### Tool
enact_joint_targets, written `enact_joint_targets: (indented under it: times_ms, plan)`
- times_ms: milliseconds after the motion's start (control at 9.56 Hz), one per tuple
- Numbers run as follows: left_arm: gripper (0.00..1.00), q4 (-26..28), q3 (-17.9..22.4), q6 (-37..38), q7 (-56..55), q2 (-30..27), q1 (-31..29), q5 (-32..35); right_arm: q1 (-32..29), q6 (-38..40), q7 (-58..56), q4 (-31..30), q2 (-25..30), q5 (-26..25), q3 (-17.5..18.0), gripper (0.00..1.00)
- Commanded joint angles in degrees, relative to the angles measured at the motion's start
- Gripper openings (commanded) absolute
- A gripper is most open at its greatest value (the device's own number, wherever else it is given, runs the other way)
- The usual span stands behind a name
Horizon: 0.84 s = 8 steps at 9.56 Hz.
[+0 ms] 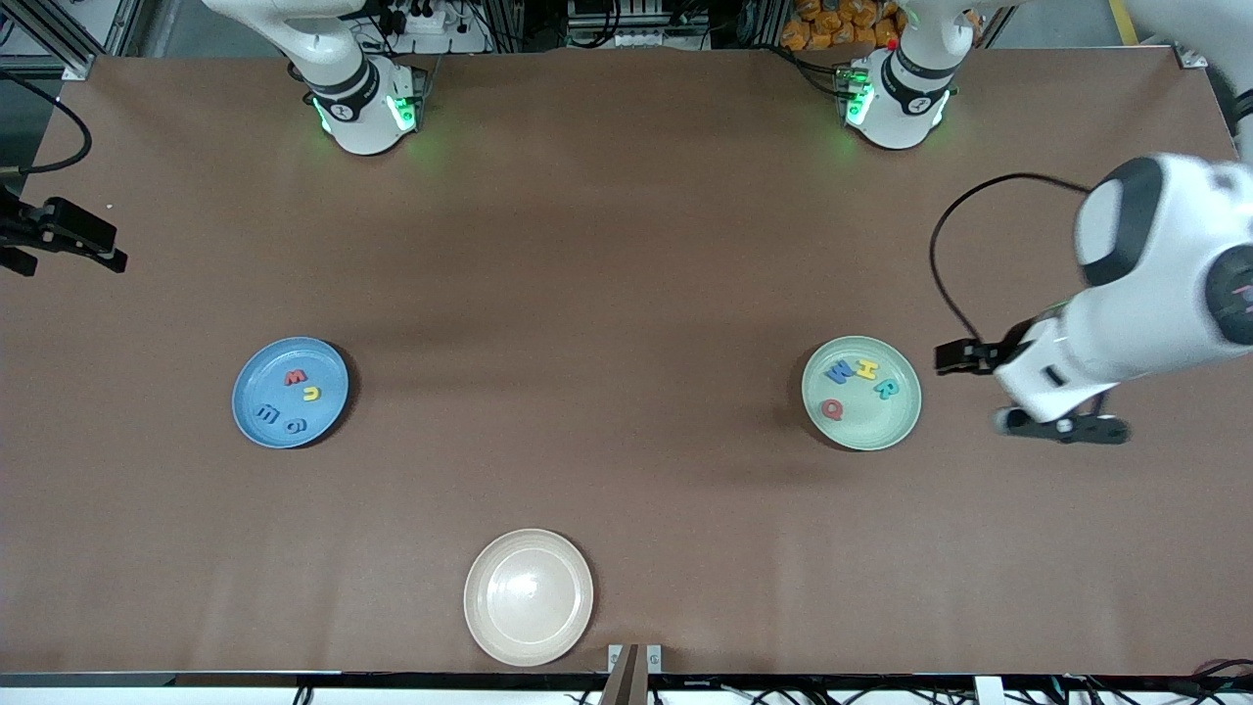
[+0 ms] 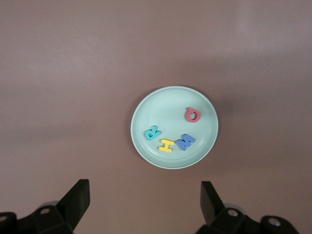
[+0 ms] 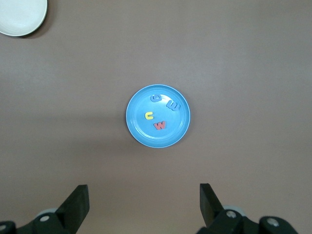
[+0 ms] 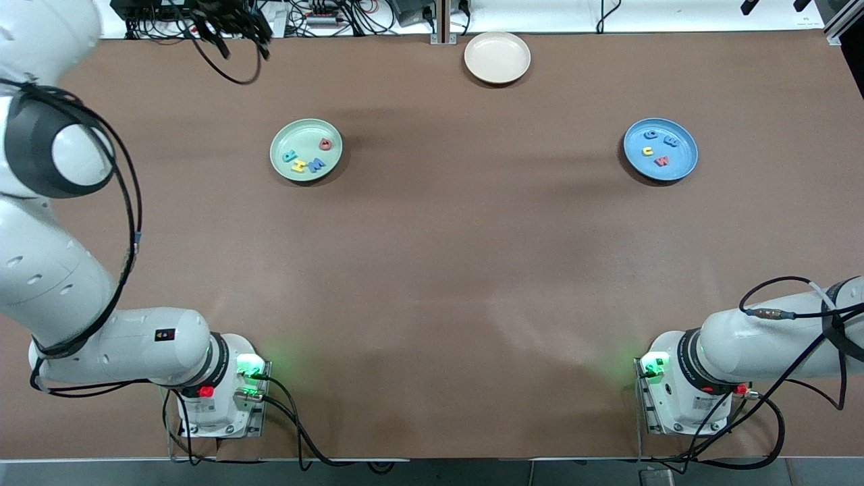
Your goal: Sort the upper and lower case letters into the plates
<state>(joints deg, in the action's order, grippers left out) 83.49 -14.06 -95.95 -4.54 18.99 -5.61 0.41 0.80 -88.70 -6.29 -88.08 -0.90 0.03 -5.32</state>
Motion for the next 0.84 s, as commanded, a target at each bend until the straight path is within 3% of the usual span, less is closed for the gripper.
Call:
enact_joint_targets:
  times_ms: [0,419,733]
  plan:
    - [1.00,-1.1,-0.3,3.7,-0.6,-3.1,-2.7,-3.0,-1.0,-1.0,0.7,-2.2,2.5,-0.4,0.2,1.00]
    - [1.00,-1.2,1.2,4.0,-0.7,-12.2,-2.6,-2.4,-2.1,-1.0,0.7,-2.0,2.5,-0.1,0.2,1.00]
    - [1.00,-0.7,1.3,6.5,-0.7,-13.5,-2.7,-2.3,-2.1,-1.7,0.8,-2.0,2.1,-0.1,0.2,1.00]
